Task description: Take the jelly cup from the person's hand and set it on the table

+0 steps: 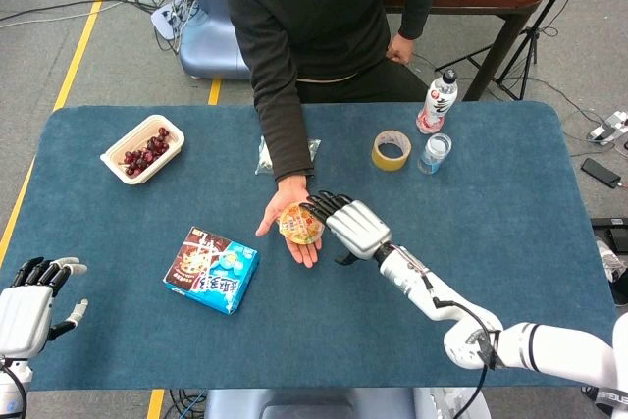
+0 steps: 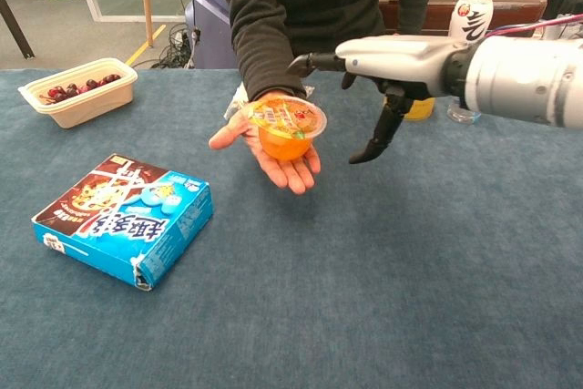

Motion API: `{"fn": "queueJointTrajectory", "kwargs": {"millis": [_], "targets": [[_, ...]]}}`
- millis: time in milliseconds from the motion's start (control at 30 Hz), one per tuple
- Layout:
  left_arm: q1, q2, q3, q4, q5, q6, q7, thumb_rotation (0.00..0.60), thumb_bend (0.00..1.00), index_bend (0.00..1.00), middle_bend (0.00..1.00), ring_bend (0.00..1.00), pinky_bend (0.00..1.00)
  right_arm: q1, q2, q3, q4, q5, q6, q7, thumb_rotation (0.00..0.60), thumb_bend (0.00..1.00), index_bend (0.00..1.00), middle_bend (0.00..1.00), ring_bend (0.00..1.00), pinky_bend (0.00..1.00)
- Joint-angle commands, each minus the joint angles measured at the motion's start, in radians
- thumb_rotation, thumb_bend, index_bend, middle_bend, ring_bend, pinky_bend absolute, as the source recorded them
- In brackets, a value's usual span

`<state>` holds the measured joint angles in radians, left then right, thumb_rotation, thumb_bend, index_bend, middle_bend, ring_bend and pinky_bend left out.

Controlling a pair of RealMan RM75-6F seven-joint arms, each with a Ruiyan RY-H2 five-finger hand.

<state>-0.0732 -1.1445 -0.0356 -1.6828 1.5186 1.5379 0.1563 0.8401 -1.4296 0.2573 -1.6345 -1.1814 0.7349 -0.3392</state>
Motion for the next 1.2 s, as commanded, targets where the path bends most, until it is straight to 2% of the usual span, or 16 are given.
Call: {"fn": "queueJointTrajectory", "kwargs": {"millis": [33, 400, 533, 767, 867, 1067, 1200], "targets": [[0.002, 0.001, 0.000, -0.001, -0.001, 0.001, 0.002, 0.600, 0.30, 0.35, 0.28, 0.23, 0.13, 0.040, -0.041, 0.011, 0.040, 0.036, -0.017, -0.009, 0.600, 0.11, 0.02, 0.05, 0.00, 0.19], [0.014, 0.007, 0.000, 0.000, -0.006, 0.012, -0.003, 0.600, 0.30, 0.35, 0.28, 0.23, 0.13, 0.146, -0.124, 0.020, 0.152, 0.129, -0.052, -0.015, 0.600, 0.11, 0.02, 0.08, 0.00, 0.19], [0.016, 0.008, 0.000, 0.002, -0.006, 0.013, -0.005, 0.600, 0.30, 0.35, 0.28, 0.23, 0.13, 0.175, -0.142, 0.014, 0.172, 0.159, -0.063, -0.022, 0.600, 0.18, 0.02, 0.14, 0.00, 0.19], [0.021, 0.009, 0.001, 0.005, -0.006, 0.016, -0.009, 0.600, 0.30, 0.35, 0.28, 0.23, 0.13, 0.212, -0.170, 0.001, 0.212, 0.203, -0.060, -0.036, 0.600, 0.27, 0.18, 0.22, 0.09, 0.30], [0.022, 0.009, 0.000, 0.006, -0.005, 0.018, -0.011, 0.600, 0.30, 0.35, 0.28, 0.23, 0.13, 0.221, -0.181, -0.002, 0.225, 0.216, -0.049, -0.037, 0.600, 0.31, 0.27, 0.26, 0.13, 0.36], [0.025, 0.010, -0.001, 0.007, -0.006, 0.019, -0.013, 0.600, 0.30, 0.35, 0.28, 0.23, 0.13, 0.218, -0.193, -0.005, 0.238, 0.196, -0.011, -0.016, 0.600, 0.38, 0.43, 0.37, 0.24, 0.53], [0.025, 0.010, -0.001, 0.008, -0.005, 0.019, -0.012, 0.600, 0.30, 0.35, 0.28, 0.23, 0.13, 0.205, -0.185, 0.002, 0.231, 0.167, 0.019, 0.022, 0.600, 0.40, 0.49, 0.41, 0.28, 0.58]]}}
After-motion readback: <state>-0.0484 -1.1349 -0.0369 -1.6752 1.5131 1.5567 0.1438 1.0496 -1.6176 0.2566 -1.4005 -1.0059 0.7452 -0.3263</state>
